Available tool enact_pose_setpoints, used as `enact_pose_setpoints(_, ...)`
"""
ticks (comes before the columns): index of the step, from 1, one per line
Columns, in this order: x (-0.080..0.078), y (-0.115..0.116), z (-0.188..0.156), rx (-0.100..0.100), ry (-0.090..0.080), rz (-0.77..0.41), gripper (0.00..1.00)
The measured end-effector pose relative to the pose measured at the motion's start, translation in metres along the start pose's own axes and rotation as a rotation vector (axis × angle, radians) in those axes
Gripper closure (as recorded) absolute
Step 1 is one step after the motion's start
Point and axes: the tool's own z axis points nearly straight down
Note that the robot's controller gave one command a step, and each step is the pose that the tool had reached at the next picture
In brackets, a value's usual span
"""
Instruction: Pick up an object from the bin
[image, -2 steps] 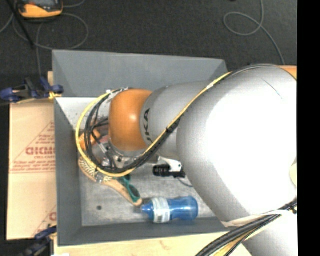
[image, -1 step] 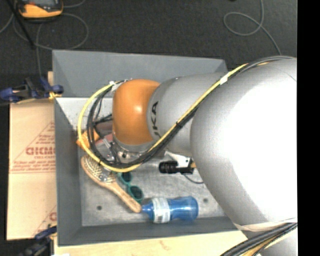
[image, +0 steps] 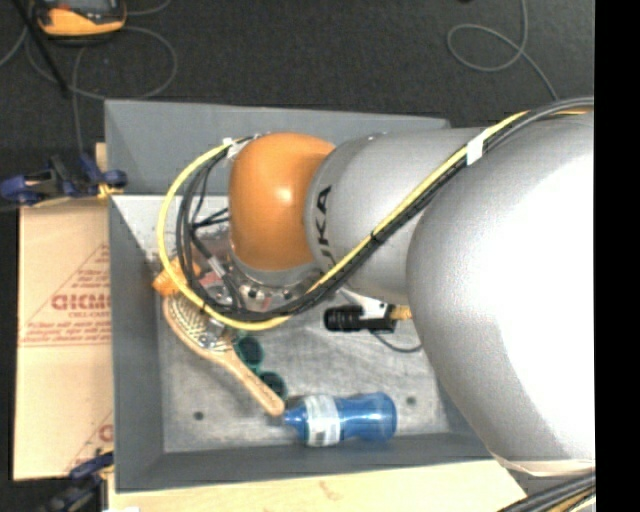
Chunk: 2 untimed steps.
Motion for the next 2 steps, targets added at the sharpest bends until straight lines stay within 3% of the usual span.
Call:
enact_pose_setpoints(1, 0.0, 0.009, -0.003, 0.001, -0.001, -0.009, 1.0)
enact_pose_setpoints(2, -0.001, 0.002, -0.039, 0.006, 0.006, -0.012, 1.0)
